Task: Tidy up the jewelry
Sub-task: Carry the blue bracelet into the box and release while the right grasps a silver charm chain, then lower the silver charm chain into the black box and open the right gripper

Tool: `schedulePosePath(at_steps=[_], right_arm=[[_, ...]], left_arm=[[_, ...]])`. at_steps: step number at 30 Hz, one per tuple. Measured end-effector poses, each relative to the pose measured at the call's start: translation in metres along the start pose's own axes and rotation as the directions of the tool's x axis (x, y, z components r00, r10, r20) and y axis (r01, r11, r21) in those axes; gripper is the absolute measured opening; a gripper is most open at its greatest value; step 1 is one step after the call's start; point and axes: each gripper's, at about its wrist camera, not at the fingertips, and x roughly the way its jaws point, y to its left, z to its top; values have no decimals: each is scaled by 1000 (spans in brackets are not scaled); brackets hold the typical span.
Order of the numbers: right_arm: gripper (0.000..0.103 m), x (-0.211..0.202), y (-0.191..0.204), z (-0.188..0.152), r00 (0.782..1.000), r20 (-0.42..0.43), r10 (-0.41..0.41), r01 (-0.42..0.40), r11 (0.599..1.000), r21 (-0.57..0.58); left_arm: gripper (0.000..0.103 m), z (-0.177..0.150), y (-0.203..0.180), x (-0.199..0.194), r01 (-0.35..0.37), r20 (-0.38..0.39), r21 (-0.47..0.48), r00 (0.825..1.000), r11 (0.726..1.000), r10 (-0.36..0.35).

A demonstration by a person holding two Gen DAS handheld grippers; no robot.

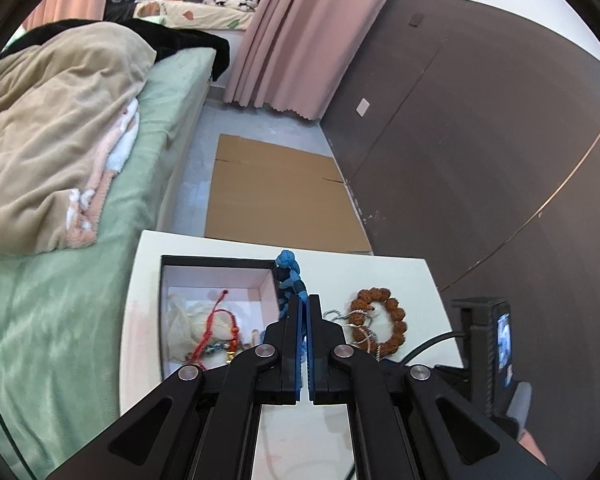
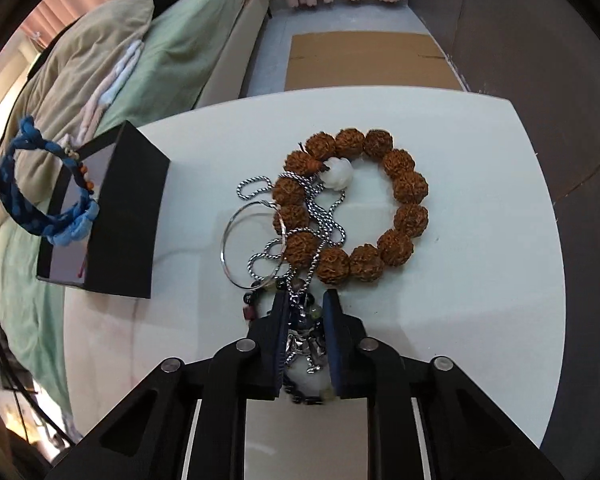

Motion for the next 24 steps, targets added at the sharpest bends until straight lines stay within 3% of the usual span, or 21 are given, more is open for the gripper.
schedulePosePath(at_steps=[10,15,17,19,20,21,24], right_arm=[[14,-51,-14,-9,985,155,70,-85,992,90],[14,-72,-16,-9,966,231,113,-144,982,122],[14,-81,-13,-7,955,264,132,-169,978,122],[14,-90,-8,-5,943,297,151,-193,974,118],[14,-95,-4,-4,937,313,157,-201,973,115],[14,-101,0,-2,931,328,160,-206,972,110],[14,-119,11,4,915,369,165,-216,971,101]], left_arm=[[1,-5,27,-2,-5,-9,-31,1000,1000,5],[5,-1,44,-9,44,1,-101,999,994,-44],[17,1,49,-12,46,-8,-119,999,992,-47],[62,0,51,-17,32,0,-120,999,992,-32],[70,-1,53,-22,30,17,-125,999,992,-28],[77,-1,56,-29,34,45,-130,999,991,-28],[77,1,59,-38,37,71,-132,997,991,-28]])
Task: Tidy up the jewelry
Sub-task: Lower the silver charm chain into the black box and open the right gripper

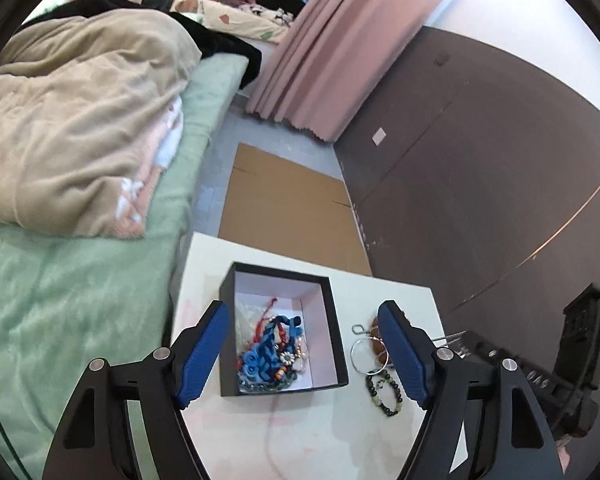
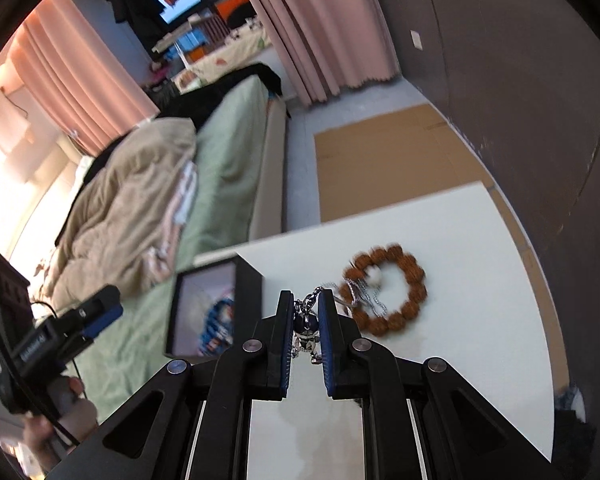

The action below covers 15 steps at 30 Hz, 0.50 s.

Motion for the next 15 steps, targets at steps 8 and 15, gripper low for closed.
schedulePosePath(at_steps=[8,15], right_arm=[[14,-49,53,36,991,134,7,4,997,-78],[12,-98,106,71,969,246,16,22,988,-152]], left_arm=[[77,8,15,-9,20,14,-36,1000,999,-20],[86,13,23,-19,56,42,-58,998,997,-53]])
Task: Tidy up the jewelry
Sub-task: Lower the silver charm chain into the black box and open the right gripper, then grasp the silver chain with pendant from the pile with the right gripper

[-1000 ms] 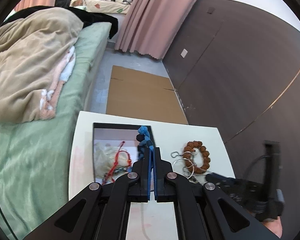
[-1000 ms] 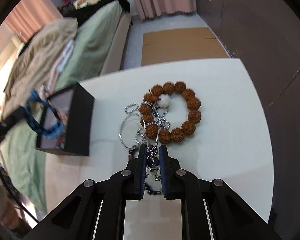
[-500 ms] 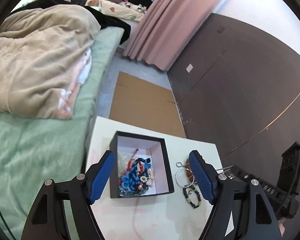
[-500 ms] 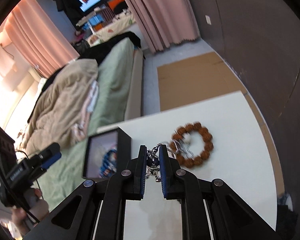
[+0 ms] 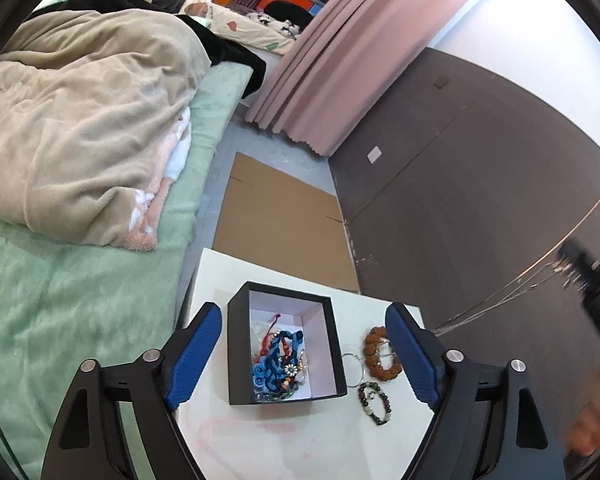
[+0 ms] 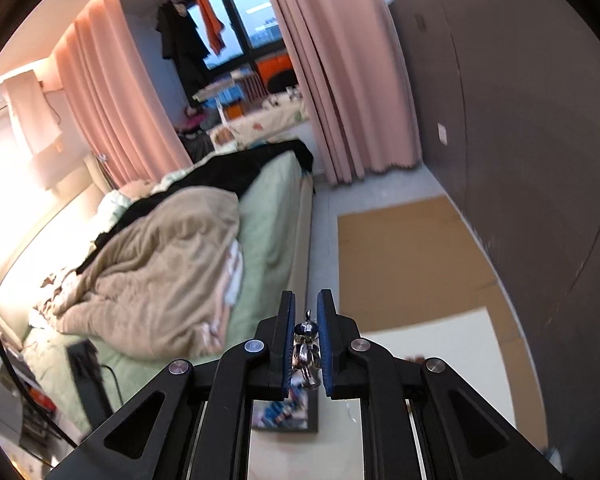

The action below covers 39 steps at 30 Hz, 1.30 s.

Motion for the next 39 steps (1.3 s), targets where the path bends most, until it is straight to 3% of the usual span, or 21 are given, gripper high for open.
schedulePosePath(at_steps=[2,3,9,12,16,17,18,20,21,30,36,39], right_arm=[[10,-8,12,10,1000,23,-1,1,1000,-19],[2,-13,17,14,999,34,6,-5,1000,-28],[2,-35,55,38,994,108,22,-12,995,-96],[2,-33,68,42,995,99,12,0,992,-126],[3,-14,61,26,1000,18,-3,5,993,-121],[8,-7,57,20,1000,-11,-13,12,993,-118],[15,2,51,13,999,-43,-27,22,994,-111],[53,17,36,-3,995,-87,-39,32,996,-82],[55,24,26,-13,995,-97,-38,32,998,-63],[55,87,-31,-79,958,-287,-12,22,999,33],[54,135,-61,-125,907,-420,-3,33,997,64],[45,153,-66,-140,878,-479,-18,44,998,44]], left_arm=[[88,1,2,-3,2,8,-5,1000,1000,-2],[89,2,2,-4,3,11,-7,1000,1000,-3],[89,4,9,-10,19,23,-30,1000,999,-19],[89,6,13,-12,24,28,-41,999,999,-23],[89,6,14,-13,27,32,-40,999,999,-25],[89,7,14,-13,24,33,-38,999,999,-23],[89,7,14,-14,22,34,-39,999,999,-20],[89,6,15,-14,20,33,-42,999,999,-18],[89,6,15,-14,18,32,-42,999,999,-17],[89,3,14,-10,-26,27,-25,999,999,27],[89,2,12,-1,-53,16,-15,998,999,53],[89,2,11,3,-56,10,-13,998,998,56]])
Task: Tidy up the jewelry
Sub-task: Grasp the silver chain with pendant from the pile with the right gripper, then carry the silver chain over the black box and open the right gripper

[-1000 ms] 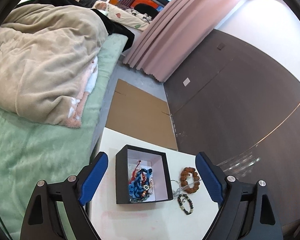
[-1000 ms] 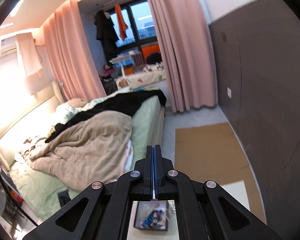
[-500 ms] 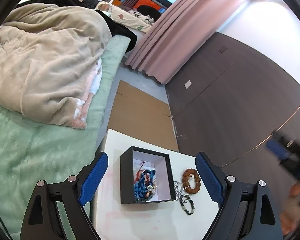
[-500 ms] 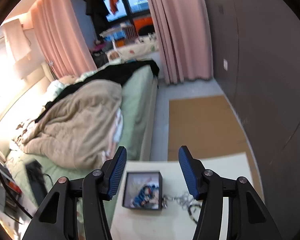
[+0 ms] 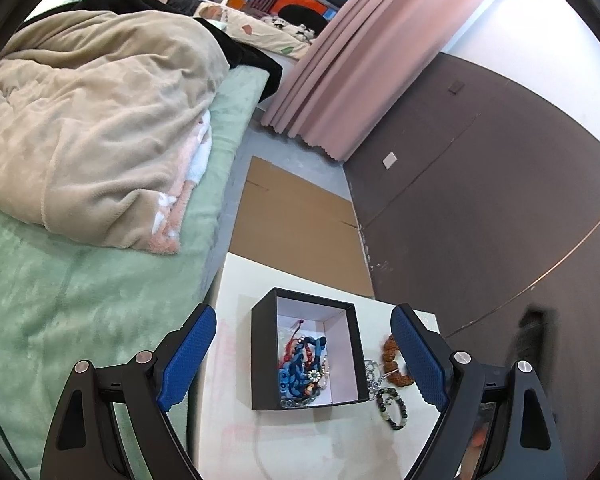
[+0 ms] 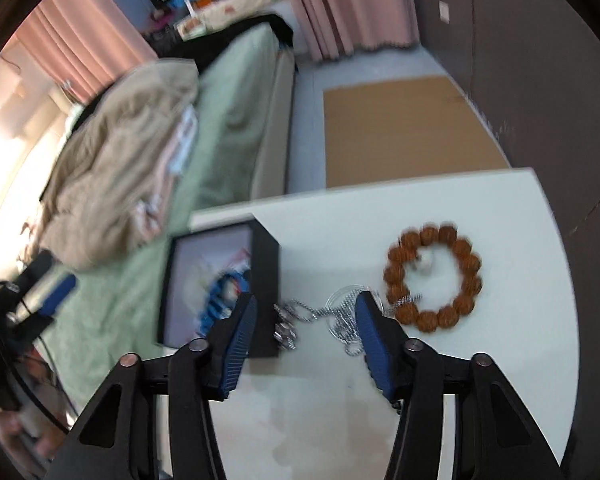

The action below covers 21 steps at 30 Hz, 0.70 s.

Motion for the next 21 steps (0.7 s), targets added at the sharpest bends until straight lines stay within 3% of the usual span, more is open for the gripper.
schedulePosePath(at_steps=[12,13,21], right_arm=[[33,57,-14,-10,986,-127,-112,108,993,-41],[28,57,-14,-10,985,-115,-127,122,991,-49],[27,61,3,-20,963,-92,-253,236,957,-166]], left_arm=[[89,5,0,13,5,-8,-25,1000,1000,-5],[89,5,0,13,4,-8,-25,1000,1000,-4],[89,5,3,13,-3,-11,-30,1000,1000,3]])
